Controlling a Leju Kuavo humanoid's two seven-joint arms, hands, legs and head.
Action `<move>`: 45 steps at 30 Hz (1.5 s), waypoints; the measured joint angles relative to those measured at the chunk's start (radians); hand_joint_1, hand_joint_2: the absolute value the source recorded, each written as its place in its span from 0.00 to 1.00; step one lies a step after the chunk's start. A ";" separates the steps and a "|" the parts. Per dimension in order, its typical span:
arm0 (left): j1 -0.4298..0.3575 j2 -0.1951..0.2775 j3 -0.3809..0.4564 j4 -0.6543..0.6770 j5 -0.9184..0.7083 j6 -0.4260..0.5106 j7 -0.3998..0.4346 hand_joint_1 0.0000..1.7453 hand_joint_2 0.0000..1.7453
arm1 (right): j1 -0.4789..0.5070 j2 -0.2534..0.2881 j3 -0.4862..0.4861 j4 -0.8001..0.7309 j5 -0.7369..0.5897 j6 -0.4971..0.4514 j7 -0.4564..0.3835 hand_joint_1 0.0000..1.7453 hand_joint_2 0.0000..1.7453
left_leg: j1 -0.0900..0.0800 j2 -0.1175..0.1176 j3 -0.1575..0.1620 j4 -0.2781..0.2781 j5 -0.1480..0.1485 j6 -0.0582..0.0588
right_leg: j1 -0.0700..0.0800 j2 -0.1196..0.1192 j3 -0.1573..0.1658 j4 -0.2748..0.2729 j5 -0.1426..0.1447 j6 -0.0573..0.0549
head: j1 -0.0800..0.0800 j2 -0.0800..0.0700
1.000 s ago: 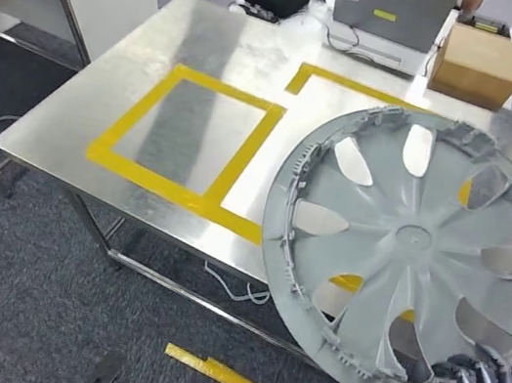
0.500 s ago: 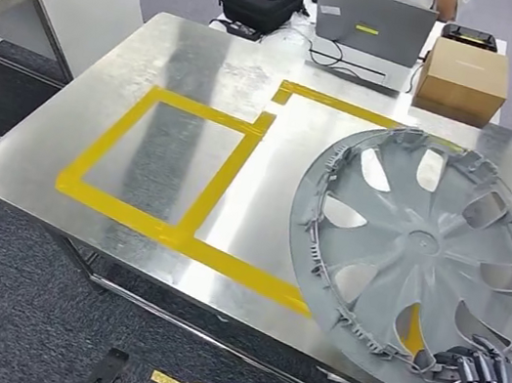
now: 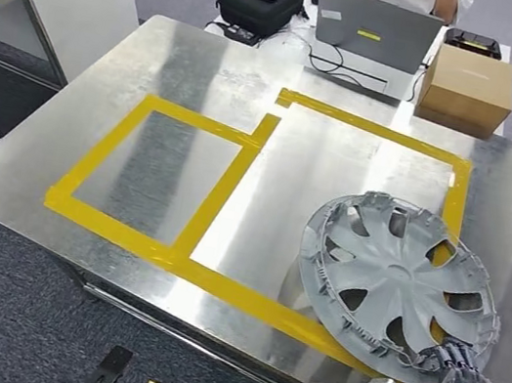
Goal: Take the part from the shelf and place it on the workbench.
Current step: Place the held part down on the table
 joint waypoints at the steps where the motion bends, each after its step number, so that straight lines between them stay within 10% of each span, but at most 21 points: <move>1: 0.000 0.000 0.000 0.000 0.000 0.000 0.000 0.00 1.00 | -0.006 -0.001 -0.004 0.014 0.000 0.000 0.000 1.00 1.00 | -0.001 0.000 -0.001 0.002 0.000 -0.003 | 0.003 0.001 0.003 -0.003 -0.002 -0.007 | 0.000 0.000; 5: -0.002 0.001 0.000 0.000 -0.005 0.000 -0.001 0.00 1.00 | -0.021 -0.003 -0.015 0.042 0.009 0.010 0.001 1.00 1.00 | 0.003 0.006 -0.019 0.052 -0.036 -0.020 | -0.001 0.000 0.011 -0.008 -0.004 -0.034 | -0.006 0.000; 9: -0.003 0.001 0.000 0.000 -0.014 -0.006 -0.002 0.00 1.00 | -0.057 -0.009 -0.027 0.101 0.038 0.041 0.006 1.00 1.00 | 0.009 0.011 -0.126 0.276 -0.118 -0.030 | 0.000 0.000 0.020 -0.008 -0.010 -0.045 | -0.009 0.000; 12: -0.006 0.001 0.000 0.000 -0.021 -0.015 -0.003 0.00 1.00 | -0.103 -0.018 -0.032 0.167 0.061 0.047 0.004 1.00 1.00 | 0.008 0.011 -0.090 0.184 -0.034 -0.018 | 0.002 0.005 0.031 -0.008 -0.014 -0.044 | -0.010 0.000; 16: -0.018 -0.002 -0.001 0.000 -0.029 -0.021 -0.017 0.00 1.00 | -0.150 -0.023 -0.033 0.232 0.076 0.046 0.001 0.00 0.00 | 0.002 0.012 -0.015 0.014 0.010 -0.004 | 0.009 0.006 0.035 -0.013 -0.016 -0.032 | -0.009 0.000; 20: -0.020 -0.005 -0.001 0.000 -0.038 -0.020 -0.028 0.00 1.00 | -0.161 -0.027 -0.025 0.253 0.080 0.044 -0.011 0.00 0.00 | 0.009 0.012 -0.008 -0.011 0.020 0.009 | 0.009 0.003 0.019 0.010 -0.038 -0.012 | -0.006 0.000; 24: -0.021 -0.008 -0.002 0.000 -0.051 -0.018 -0.029 0.00 1.00 | -0.156 -0.037 0.016 0.257 0.086 0.055 -0.028 0.00 0.00 | 0.008 0.014 -0.010 -0.014 0.024 0.017 | 0.008 0.001 -0.091 0.234 -0.140 -0.001 | -0.002 0.000; 26: -0.021 -0.008 -0.002 0.000 -0.059 -0.018 -0.025 0.00 0.50 | -0.155 -0.045 0.047 0.256 0.100 0.059 -0.024 0.00 0.00 | 0.007 0.015 -0.009 -0.014 0.024 0.017 | 0.008 0.001 -0.090 0.226 -0.109 0.000 | -0.002 0.000; 28: -0.024 -0.010 -0.002 0.000 -0.064 -0.017 -0.020 0.00 0.00 | -0.157 -0.052 0.074 0.253 0.110 0.062 -0.016 0.00 0.00 | 0.007 0.014 -0.007 -0.012 0.022 0.014 | 0.008 0.000 -0.029 0.097 -0.040 -0.003 | -0.002 0.000; 30: -0.027 -0.012 -0.002 0.000 -0.070 -0.016 -0.014 0.00 0.00 | -0.160 -0.056 0.097 0.250 0.114 0.062 -0.010 0.00 0.00 | 0.003 0.013 -0.009 -0.009 0.021 0.007 | 0.008 0.001 0.023 -0.006 -0.006 -0.010 | -0.003 0.000; 35: -0.031 -0.012 -0.003 0.000 -0.079 -0.015 0.005 0.00 0.00 | -0.163 -0.065 0.150 0.245 0.115 0.046 0.007 0.00 0.00 | 0.003 0.013 -0.021 0.016 0.005 -0.019 | 0.007 0.001 0.035 -0.031 0.003 -0.037 | -0.007 0.000; 40: -0.029 -0.012 -0.003 0.000 -0.076 -0.016 0.017 0.00 0.00 | -0.148 -0.068 0.182 0.229 0.090 0.011 0.013 0.00 0.00 | 0.013 0.014 -0.126 0.267 -0.108 -0.039 | 0.004 -0.006 0.036 -0.032 0.006 -0.047 | -0.012 0.000; 45: -0.026 -0.003 0.001 0.000 -0.058 -0.015 0.003 0.00 0.00 | -0.116 -0.066 0.229 0.138 -0.001 -0.021 -0.021 0.00 0.00 | 0.011 0.014 -0.011 0.031 0.014 -0.023 | 0.008 -0.006 0.033 -0.027 0.007 -0.041 | -0.012 0.000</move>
